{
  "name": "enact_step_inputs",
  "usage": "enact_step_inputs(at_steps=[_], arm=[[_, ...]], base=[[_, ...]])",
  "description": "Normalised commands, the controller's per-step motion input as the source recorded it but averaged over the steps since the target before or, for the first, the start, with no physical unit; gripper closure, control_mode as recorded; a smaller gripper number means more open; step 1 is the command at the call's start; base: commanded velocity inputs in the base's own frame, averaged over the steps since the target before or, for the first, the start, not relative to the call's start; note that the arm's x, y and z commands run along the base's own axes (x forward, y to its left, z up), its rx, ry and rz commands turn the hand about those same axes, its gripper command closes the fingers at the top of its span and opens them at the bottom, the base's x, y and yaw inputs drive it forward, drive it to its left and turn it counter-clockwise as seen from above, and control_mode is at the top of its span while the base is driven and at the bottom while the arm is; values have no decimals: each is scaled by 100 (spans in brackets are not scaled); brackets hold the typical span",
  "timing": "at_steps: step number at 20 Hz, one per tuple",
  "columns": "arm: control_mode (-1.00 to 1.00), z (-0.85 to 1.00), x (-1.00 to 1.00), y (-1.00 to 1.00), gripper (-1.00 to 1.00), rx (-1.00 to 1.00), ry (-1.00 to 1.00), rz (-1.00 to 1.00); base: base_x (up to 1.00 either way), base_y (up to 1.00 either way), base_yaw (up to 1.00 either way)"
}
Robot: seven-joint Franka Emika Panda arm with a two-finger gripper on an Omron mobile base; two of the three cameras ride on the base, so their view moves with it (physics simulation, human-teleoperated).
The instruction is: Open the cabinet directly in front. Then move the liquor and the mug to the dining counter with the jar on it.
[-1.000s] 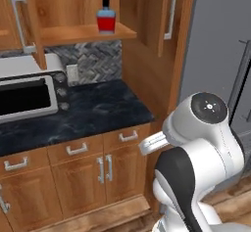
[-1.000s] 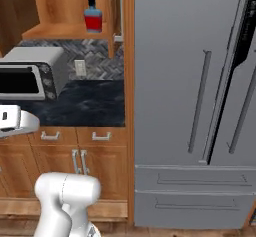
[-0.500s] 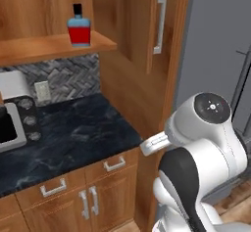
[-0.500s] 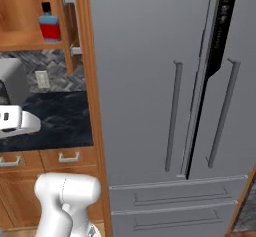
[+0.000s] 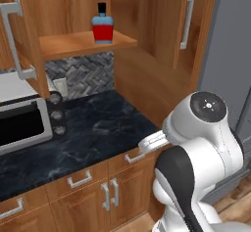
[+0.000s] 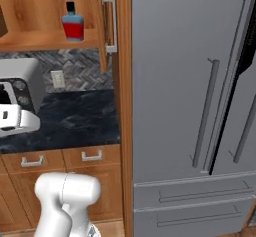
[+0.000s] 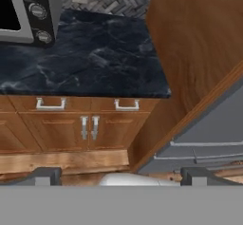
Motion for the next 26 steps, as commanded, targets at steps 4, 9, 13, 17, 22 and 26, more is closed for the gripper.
enact_step_inputs(at_steps=[4,9,13,17,22,26], arm=[[100,0,0,0,-100,0,0,0],[100,0,0,0,-100,0,0,0],[100,0,0,0,-100,0,0,0],[100,0,0,0,-100,0,0,0],[100,0,0,0,-100,0,0,0],[100,0,0,0,-100,0,0,0]], base=[[7,0,0],[71,26,-7],[58,38,-2],[59,44,-3],[52,17,-5],[41,2,-2]])
